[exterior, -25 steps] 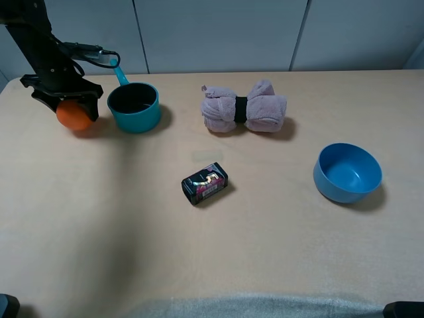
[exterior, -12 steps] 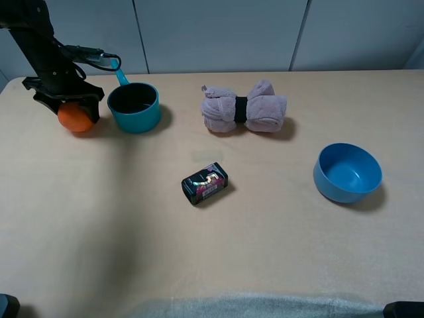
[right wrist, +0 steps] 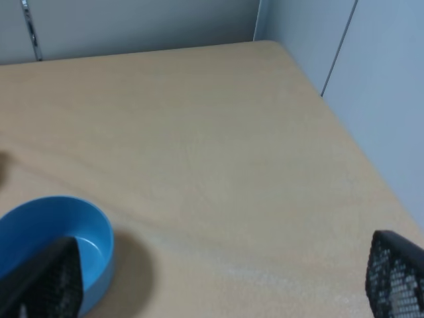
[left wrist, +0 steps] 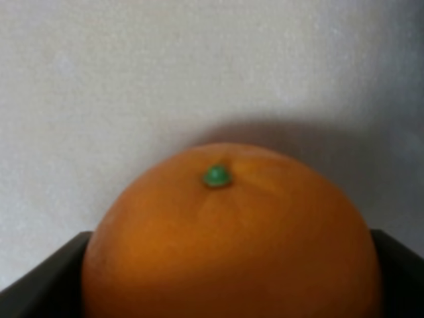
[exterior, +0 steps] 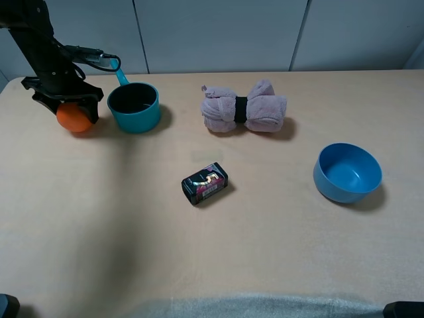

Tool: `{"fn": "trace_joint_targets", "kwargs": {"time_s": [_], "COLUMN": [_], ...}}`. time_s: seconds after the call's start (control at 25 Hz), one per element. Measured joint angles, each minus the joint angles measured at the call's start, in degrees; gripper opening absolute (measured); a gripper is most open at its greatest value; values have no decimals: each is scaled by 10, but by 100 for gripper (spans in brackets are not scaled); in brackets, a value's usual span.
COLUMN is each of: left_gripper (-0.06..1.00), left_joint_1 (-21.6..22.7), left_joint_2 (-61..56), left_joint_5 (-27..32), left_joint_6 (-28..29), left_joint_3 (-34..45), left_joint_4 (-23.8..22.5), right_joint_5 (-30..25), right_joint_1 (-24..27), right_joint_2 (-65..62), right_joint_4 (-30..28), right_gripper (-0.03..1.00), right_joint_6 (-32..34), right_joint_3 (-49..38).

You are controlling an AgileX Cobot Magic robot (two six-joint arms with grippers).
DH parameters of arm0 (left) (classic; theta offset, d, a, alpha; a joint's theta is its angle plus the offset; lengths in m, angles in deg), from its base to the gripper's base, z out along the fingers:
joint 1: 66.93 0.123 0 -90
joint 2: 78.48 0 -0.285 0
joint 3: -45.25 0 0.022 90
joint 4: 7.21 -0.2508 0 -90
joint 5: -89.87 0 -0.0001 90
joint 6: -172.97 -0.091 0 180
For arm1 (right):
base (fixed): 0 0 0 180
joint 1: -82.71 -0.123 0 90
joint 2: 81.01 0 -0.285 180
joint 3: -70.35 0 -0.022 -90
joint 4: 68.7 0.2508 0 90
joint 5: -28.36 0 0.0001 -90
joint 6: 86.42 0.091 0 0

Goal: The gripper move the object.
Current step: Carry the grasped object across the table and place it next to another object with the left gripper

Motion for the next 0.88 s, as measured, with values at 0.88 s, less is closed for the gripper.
{"fn": "trace_joint_targets", "kwargs": {"time_s": [0.88], "left_gripper": [82], "left_joint_1": [0], "left_joint_2": [0], "left_joint_5": [0], "left_joint_6": [0], "left_joint_3": [0], "left_joint_4": [-1], "right_joint_5": [0], "right_joint_1": [0], "right_joint_2": [0], "right_joint_4": [0], "right_gripper": [65], "right_joint_6": [0], "right_joint_3": [0]}}
